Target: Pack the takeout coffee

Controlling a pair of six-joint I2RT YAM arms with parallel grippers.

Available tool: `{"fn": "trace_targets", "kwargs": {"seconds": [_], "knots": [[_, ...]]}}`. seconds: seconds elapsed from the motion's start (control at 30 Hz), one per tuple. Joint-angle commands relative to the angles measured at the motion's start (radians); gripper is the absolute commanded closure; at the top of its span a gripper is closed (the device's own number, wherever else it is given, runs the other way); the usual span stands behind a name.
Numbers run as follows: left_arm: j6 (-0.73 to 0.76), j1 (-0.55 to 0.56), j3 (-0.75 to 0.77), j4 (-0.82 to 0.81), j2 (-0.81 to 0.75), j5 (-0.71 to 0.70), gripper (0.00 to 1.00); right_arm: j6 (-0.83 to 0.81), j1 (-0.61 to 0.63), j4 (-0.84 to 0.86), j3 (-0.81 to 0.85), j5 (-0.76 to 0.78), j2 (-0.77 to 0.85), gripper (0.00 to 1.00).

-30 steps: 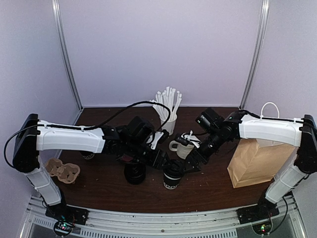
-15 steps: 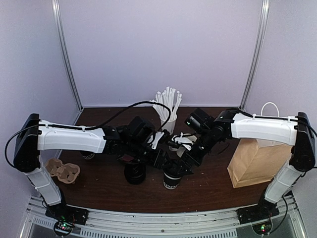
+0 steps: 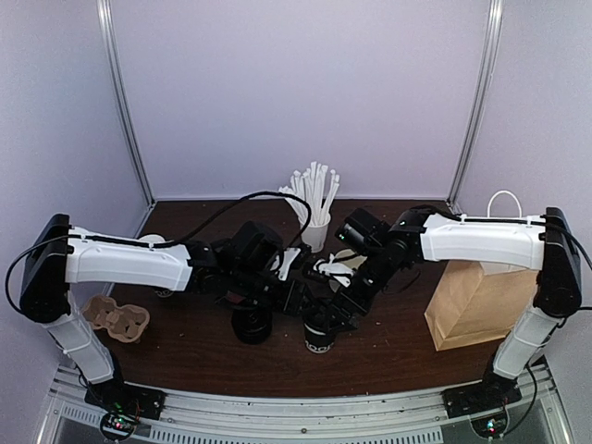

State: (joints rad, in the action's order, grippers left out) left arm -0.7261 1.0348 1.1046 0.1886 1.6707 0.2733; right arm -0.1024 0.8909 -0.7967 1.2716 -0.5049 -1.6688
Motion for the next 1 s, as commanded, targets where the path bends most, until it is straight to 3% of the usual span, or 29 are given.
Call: {"fn": "trace_targets", "kwargs": {"seconds": [0.0,0.4,0.7,0.83,0.97], "knots": [[-0.022,0.003,-0.061,0.036,-0.003,-0.007,0.55,-0.013,-0.006,-0.029,0.024,-0.055,0.001,0.02],[-0.04,0.004,-0.1,0.004,-0.017,-0.002,0.57,0.015,-0.004,-0.022,0.039,-0.01,-0.035,0.03],[-0.046,0.004,-0.135,0.006,-0.027,-0.008,0.57,0.047,-0.001,-0.002,0.0,0.23,-0.102,0.13],[-0.065,0.007,-0.196,0.01,-0.036,-0.029,0.58,0.057,0.008,0.008,-0.036,0.375,-0.137,0.13],[-0.091,0.01,-0.294,-0.016,-0.053,-0.063,0.58,0.056,0.009,-0.025,0.001,0.423,-0.189,0.13]]}}
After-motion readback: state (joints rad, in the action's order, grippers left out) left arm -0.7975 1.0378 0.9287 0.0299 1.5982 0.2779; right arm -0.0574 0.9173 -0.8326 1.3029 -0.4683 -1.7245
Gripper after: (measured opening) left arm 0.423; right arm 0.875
